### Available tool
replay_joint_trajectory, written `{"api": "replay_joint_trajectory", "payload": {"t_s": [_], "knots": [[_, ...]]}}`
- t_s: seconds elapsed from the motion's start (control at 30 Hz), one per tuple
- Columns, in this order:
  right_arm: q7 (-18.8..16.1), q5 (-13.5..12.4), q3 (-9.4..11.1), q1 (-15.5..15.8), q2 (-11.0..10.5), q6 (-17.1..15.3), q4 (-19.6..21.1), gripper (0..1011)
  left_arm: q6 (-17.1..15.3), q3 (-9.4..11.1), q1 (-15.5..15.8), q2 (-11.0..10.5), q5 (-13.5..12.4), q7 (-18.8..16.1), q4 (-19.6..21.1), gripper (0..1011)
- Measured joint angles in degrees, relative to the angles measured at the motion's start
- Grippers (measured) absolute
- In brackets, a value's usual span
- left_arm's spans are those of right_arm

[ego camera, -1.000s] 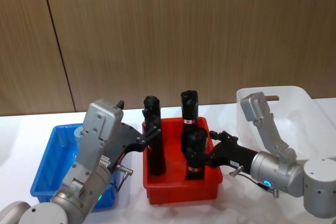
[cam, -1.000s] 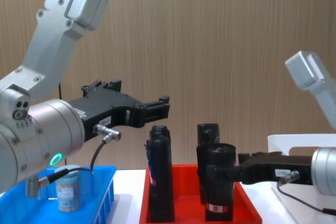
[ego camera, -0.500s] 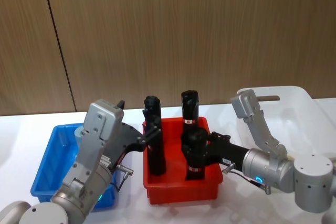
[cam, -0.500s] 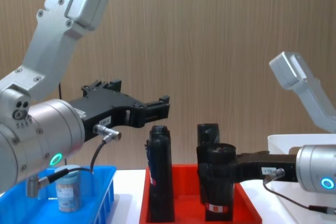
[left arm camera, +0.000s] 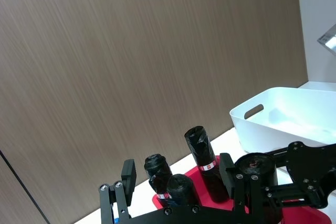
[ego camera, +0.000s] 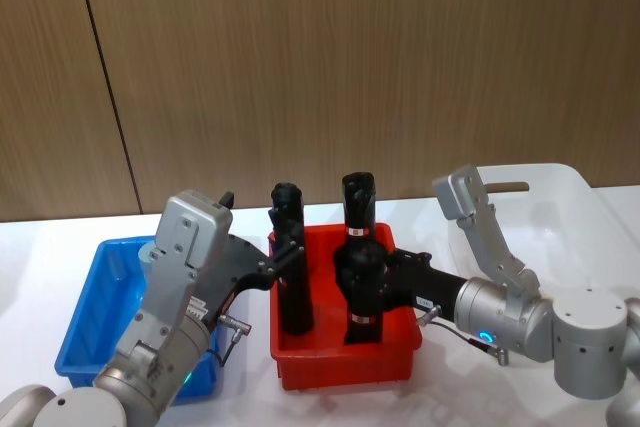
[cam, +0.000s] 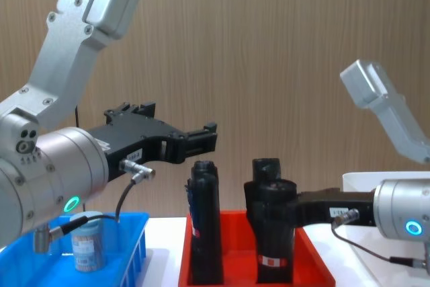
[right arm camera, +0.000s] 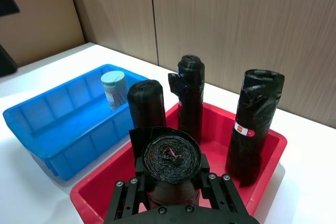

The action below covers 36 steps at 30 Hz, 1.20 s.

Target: Pick the cotton swabs from the blue box and place them into the white box.

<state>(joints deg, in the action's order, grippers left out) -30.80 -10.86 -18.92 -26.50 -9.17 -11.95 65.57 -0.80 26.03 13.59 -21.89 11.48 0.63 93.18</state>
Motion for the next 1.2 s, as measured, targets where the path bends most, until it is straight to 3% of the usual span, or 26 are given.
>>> {"api": "replay_joint_trajectory", "payload": {"t_s": [0.53,0.9,1.2], "knots": [[1.26,-2.36,1.19,1.36,-1.58,-0.58,6.53,547,0.0,0.0,0.0,0.0,0.0,0.0,0.0,1004],[3.85,-5.14,4.07,2.17,-4.18,-0.69,11.78,547,0.0,0.0,0.0,0.0,0.0,0.0,0.0,1004],[6.14,-6.93,6.71,1.84,-6.27,0.28,13.25,547,0.0,0.0,0.0,0.0,0.0,0.0,0.0,1004]]}}
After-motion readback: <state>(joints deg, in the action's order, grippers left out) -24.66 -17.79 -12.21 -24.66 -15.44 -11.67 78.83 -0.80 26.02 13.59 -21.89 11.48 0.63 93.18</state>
